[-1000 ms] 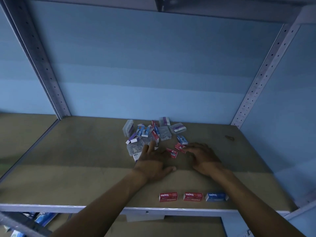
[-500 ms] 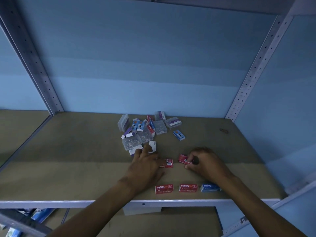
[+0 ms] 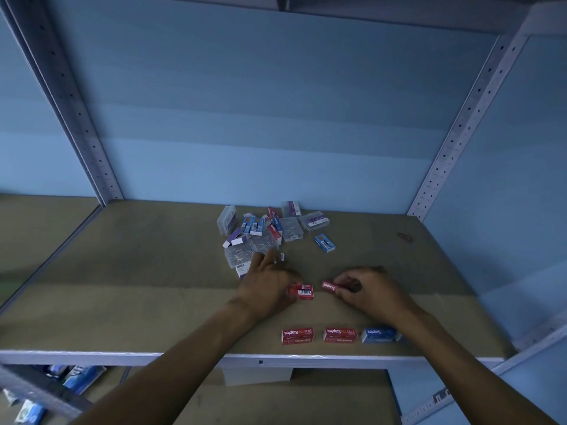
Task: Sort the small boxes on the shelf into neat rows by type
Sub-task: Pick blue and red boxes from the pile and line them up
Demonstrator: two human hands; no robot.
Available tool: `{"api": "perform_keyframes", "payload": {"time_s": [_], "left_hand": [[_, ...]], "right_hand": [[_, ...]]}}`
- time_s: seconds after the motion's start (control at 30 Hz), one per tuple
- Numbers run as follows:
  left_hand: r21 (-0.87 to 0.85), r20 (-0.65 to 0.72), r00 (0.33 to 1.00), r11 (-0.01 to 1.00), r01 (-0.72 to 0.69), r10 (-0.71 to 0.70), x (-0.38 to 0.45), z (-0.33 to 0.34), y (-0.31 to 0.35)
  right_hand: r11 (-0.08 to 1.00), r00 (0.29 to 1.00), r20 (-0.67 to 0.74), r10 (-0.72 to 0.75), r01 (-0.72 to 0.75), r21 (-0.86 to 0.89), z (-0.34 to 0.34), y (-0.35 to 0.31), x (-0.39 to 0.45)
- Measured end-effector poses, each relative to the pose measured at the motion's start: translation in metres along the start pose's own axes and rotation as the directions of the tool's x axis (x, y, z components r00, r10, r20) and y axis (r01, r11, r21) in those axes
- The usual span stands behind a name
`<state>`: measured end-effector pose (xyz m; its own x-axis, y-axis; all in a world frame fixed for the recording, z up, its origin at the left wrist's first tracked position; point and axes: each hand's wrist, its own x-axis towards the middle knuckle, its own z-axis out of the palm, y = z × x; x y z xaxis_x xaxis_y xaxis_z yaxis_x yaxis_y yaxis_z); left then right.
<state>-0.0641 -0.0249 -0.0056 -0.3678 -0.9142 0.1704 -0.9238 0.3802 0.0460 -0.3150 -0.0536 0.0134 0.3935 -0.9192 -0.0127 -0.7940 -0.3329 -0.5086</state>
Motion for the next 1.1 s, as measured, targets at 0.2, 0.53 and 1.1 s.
{"api": "perform_keyframes", "payload": {"time_s": [0.2, 0.53, 1.1], "left_hand": [[0.023, 0.026, 1.000, 1.000, 0.001, -0.001, 0.004, -0.004, 0.000], [0.015, 0.085, 0.995, 0.999, 0.046, -0.047, 0.002, -0.004, 0.003], [-0.012, 0.161, 0.986, 0.999, -0.032, 0.033, -0.015, -0.014, 0.006]], "right_hand": [[0.999, 1.000, -0.015, 0.010, -0.011, -0.033, -0.001, 0.001, -0.001], [0.999, 1.000, -0.006, 0.030, -0.030, -0.040, 0.004, 0.006, 0.004], [0.999, 0.980, 0.197, 0.012, -0.003, -0.046, -0.007, -0.003, -0.011]]}}
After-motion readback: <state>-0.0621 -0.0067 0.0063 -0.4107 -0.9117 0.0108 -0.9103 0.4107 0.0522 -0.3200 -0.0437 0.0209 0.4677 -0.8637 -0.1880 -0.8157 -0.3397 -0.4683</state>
